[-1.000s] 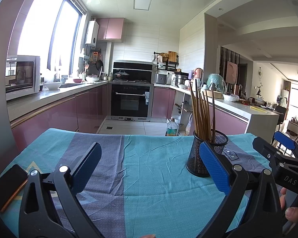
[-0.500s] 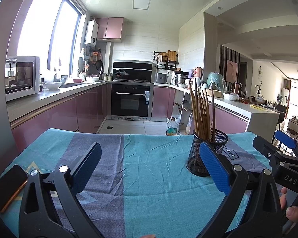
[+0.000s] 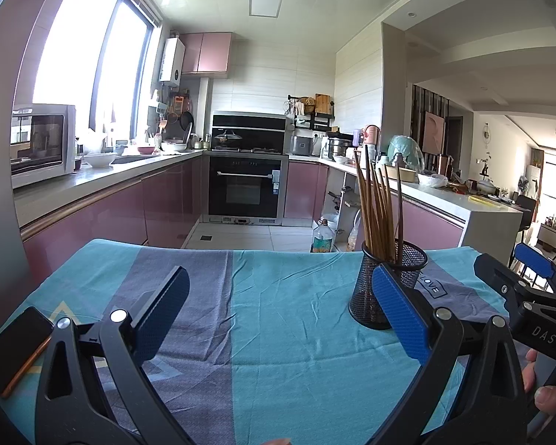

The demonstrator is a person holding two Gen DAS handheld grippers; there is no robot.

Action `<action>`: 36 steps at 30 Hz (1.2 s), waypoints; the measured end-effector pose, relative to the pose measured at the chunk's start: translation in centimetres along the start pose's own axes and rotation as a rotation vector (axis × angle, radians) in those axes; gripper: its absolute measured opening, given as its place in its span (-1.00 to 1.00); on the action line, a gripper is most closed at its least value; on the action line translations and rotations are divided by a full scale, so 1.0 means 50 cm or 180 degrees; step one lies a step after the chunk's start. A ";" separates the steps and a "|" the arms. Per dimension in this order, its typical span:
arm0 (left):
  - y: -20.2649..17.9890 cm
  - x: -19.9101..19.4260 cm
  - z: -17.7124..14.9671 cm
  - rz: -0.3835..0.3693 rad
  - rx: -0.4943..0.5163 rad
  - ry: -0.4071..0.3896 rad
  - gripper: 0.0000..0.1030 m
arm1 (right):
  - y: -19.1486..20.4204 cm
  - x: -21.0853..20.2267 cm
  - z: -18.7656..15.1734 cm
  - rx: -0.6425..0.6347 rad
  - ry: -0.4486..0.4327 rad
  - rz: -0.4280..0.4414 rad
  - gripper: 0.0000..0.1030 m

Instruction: Organize utensils

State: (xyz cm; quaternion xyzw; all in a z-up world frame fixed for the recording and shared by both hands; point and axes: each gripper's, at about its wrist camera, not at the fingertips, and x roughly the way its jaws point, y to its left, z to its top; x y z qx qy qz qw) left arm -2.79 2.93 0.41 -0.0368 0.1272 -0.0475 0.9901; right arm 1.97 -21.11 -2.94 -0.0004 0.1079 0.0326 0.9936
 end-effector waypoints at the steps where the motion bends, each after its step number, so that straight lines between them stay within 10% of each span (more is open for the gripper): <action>1: 0.001 0.000 0.000 0.0000 0.0001 0.0004 0.89 | 0.000 0.000 0.000 -0.0002 0.0005 -0.0001 0.87; 36: 0.008 -0.004 -0.010 0.0059 -0.0005 0.0023 0.89 | -0.003 0.005 0.002 0.0005 0.0017 -0.0007 0.87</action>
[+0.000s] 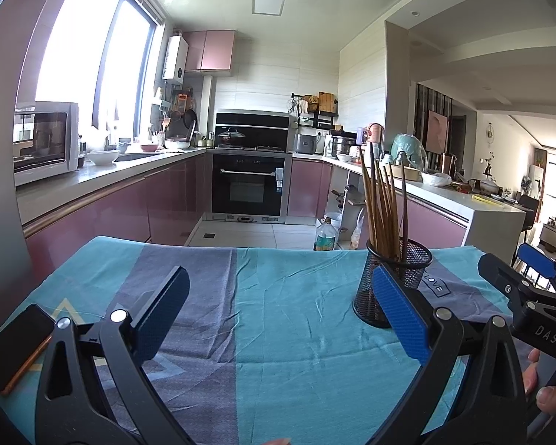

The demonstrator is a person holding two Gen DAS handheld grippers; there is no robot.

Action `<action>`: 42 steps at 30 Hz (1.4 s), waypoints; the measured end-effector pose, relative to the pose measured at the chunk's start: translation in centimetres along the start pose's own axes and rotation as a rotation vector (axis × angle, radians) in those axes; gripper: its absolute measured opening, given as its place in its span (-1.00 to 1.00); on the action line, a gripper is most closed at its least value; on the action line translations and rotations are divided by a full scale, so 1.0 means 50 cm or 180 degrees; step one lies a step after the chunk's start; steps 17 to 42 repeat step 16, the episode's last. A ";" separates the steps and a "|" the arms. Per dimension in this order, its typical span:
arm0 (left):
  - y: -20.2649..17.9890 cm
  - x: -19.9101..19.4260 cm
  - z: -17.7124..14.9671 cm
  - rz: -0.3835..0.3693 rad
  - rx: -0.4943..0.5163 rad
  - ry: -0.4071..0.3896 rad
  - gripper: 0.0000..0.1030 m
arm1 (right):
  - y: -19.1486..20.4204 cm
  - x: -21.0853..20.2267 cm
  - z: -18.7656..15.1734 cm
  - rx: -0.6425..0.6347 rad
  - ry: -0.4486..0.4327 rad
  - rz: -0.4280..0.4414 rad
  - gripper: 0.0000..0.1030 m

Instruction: Organize utensils

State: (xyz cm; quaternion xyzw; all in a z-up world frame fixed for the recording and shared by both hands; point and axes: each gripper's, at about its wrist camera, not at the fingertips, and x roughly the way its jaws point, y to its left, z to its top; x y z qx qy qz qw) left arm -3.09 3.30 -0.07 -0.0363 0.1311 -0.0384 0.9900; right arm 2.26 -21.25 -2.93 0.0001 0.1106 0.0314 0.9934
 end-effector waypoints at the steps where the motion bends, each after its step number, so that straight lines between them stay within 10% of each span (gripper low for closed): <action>1: 0.000 0.000 0.000 0.0004 0.0005 -0.0005 0.89 | 0.000 0.001 0.000 0.0002 0.0005 0.0001 0.87; 10: -0.001 0.007 -0.004 0.0042 0.0039 0.0088 0.89 | -0.009 0.011 -0.002 -0.0020 0.0086 0.0049 0.87; 16: 0.033 0.052 -0.011 0.0155 -0.0050 0.0466 0.89 | -0.101 0.096 -0.033 -0.0065 0.0768 -0.0287 0.87; 42: 0.033 0.052 -0.011 0.0155 -0.0050 0.0466 0.89 | -0.101 0.096 -0.033 -0.0065 0.0768 -0.0287 0.87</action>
